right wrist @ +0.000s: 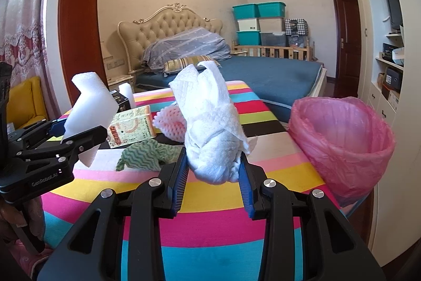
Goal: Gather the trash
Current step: 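Carry the tissue bundle and foam block over the pink bin with both grippers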
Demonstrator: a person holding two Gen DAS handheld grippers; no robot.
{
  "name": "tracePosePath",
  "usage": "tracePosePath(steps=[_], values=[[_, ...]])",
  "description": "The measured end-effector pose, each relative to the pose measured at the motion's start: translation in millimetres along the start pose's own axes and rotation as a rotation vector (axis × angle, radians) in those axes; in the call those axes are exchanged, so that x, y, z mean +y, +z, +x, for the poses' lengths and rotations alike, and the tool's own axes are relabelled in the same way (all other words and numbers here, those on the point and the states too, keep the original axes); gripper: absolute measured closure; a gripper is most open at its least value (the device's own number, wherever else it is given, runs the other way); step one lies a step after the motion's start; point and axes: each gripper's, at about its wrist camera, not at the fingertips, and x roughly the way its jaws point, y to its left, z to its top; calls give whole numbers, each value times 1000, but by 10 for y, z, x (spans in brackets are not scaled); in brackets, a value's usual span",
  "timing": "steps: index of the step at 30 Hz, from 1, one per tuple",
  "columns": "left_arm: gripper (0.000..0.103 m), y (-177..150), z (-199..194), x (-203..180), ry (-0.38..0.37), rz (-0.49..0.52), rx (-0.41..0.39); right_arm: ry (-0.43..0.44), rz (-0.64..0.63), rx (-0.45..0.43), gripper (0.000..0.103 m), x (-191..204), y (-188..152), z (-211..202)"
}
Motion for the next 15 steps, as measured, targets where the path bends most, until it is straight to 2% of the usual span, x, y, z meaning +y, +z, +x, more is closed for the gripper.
tracePosePath(steps=[15], values=[[46, 54, 163, -386, -49, 136, 6, -70, 64, -7, 68, -371, -13, -48]])
